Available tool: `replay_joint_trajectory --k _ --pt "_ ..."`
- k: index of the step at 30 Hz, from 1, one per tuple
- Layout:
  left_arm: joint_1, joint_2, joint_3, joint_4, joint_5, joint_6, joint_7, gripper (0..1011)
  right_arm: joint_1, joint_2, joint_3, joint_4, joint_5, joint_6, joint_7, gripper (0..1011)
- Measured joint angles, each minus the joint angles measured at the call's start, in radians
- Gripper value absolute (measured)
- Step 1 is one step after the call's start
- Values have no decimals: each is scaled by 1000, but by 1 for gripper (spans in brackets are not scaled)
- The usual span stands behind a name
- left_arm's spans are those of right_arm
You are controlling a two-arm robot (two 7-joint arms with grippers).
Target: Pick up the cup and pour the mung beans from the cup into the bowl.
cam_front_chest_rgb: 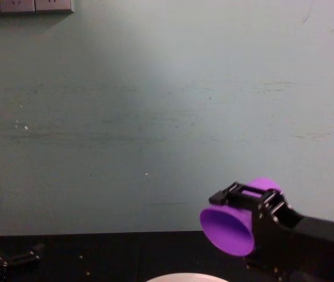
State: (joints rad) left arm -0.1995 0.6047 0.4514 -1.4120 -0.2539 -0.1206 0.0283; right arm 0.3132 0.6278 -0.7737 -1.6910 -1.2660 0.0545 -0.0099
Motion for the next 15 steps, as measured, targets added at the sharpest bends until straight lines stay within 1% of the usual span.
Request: replay_joint_trajectory --k 2,3,4,5,7,8,10,11,12,13,15 --pt "0 0 0 0 0 0 0 1000 -11 1 21 -7 47 -16 -5 722" --pt "0 0 0 0 0 0 0 1000 -22 2 43 -14 96 -34 -6 723" --pt "0 0 0 0 0 0 0 1000 -22 2 43 -14 96 -34 -6 723" --pt "0 0 0 0 0 0 0 1000 -35 4 68 -22 149 -52 -7 723" --pt "0 0 0 0 0 0 0 1000 -52 5 96 -31 218 -73 -7 723" --pt "0 0 0 0 0 0 0 1000 -70 6 130 -41 290 -90 -7 723" --pt "0 0 0 0 0 0 0 1000 -88 5 162 -47 362 -109 -4 722" --pt "0 0 0 0 0 0 0 1000 -103 4 190 -50 428 -125 3 722" --pt "0 0 0 0 0 0 0 1000 -112 2 209 -51 471 -135 10 723" --pt "0 0 0 0 0 0 0 1000 -125 0 233 -52 535 -151 26 722" --pt "0 0 0 0 0 0 0 1000 -139 -4 263 -53 611 -167 46 723"
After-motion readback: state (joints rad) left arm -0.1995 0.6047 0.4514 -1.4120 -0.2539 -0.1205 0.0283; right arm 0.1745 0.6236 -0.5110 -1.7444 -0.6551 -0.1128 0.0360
